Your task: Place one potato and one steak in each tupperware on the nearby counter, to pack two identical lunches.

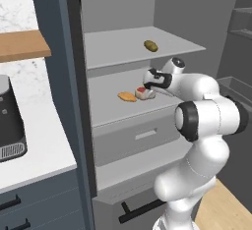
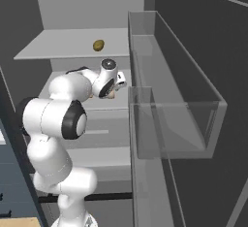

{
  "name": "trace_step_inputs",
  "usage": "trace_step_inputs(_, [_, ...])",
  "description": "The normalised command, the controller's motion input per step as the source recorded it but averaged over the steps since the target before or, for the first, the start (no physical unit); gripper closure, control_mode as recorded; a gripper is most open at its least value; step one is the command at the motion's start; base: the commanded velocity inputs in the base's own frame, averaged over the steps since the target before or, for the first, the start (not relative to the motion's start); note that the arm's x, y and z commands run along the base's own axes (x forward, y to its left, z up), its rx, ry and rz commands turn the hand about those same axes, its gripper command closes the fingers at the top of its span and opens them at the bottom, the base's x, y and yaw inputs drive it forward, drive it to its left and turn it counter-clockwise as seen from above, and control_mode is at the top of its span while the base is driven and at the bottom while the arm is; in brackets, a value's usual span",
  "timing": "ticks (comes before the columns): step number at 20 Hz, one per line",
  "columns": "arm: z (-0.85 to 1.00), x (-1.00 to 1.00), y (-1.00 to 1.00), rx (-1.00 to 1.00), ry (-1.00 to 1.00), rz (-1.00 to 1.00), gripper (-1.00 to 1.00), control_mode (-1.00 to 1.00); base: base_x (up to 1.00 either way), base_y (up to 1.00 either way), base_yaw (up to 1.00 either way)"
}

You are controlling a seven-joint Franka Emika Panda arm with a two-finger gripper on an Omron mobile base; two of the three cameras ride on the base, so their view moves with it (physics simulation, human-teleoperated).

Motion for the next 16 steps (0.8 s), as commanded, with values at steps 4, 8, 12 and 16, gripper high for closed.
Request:
trace_step_inputs(4, [-0.20,0.00,0.00,0.00,0.05,0.09,-1.00,-1.00,0.00,0.00,0.00])
trace_step_inputs(8, [-0.06,0.15,0.00,0.00,0.02,0.15,-1.00,-1.00,0.00,0.00,0.00])
trace_step_inputs(12, [0.00,0.26,0.00,0.00,0.02,0.13,-1.00,-1.00,0.00,0.00,0.00])
trace_step_inputs(16, [-0.06,0.31,0.02,-0.02,0.11,0.11,-1.00,-1.00,0.00,0.00,0.00])
